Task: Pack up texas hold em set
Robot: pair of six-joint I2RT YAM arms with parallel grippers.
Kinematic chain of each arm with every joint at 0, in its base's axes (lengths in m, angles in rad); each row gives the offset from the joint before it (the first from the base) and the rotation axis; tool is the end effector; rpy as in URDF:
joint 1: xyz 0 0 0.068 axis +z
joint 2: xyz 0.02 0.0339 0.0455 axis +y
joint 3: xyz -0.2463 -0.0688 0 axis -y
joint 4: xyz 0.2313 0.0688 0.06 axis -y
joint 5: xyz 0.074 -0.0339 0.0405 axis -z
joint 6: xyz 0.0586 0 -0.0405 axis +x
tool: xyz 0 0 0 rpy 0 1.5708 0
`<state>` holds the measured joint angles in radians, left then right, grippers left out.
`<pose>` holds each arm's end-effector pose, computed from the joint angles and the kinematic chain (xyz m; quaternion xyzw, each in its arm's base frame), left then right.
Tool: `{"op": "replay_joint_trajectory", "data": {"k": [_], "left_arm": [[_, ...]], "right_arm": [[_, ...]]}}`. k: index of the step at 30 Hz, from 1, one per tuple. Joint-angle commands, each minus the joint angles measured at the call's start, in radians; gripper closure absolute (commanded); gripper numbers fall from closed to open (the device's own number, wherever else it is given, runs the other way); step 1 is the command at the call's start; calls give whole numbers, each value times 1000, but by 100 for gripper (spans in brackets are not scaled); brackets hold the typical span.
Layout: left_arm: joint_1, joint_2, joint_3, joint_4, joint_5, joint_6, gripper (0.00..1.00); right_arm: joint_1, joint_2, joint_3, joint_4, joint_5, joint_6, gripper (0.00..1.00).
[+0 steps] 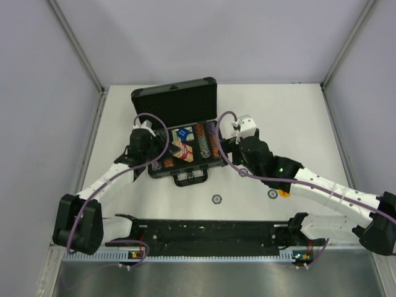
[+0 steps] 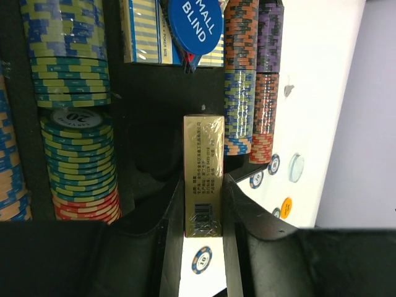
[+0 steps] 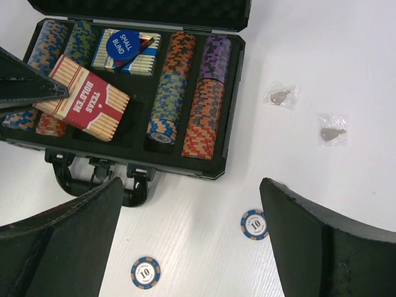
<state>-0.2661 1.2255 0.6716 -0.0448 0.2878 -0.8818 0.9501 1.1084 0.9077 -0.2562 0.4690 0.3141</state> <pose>0.2585 -0.0877 0.2013 -0.2013 0.8542 -0.3575 0.3194 0.1740 0.1978 0.2909 -0.1415 0.8226 0.1446 0.5313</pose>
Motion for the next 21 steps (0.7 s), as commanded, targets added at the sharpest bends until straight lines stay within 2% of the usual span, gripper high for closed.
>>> {"op": "replay_joint_trajectory", "data": {"k": [1,8,14,21], "left_arm": [[-8,-1,-44,261,-6,-109,100],[-27,23,-47,273,-18,-131,100],[-27,68,-84,373,36,-186,100],[-27,101,-93,381,37,-187,100]], "right_arm": [[-14,-27,0,-6,33,45,10],[-19,-28,0,-20,39,60,10],[-22,-27,-6,-21,36,71,10],[-27,-22,-12,-22,31,74,10]]}}
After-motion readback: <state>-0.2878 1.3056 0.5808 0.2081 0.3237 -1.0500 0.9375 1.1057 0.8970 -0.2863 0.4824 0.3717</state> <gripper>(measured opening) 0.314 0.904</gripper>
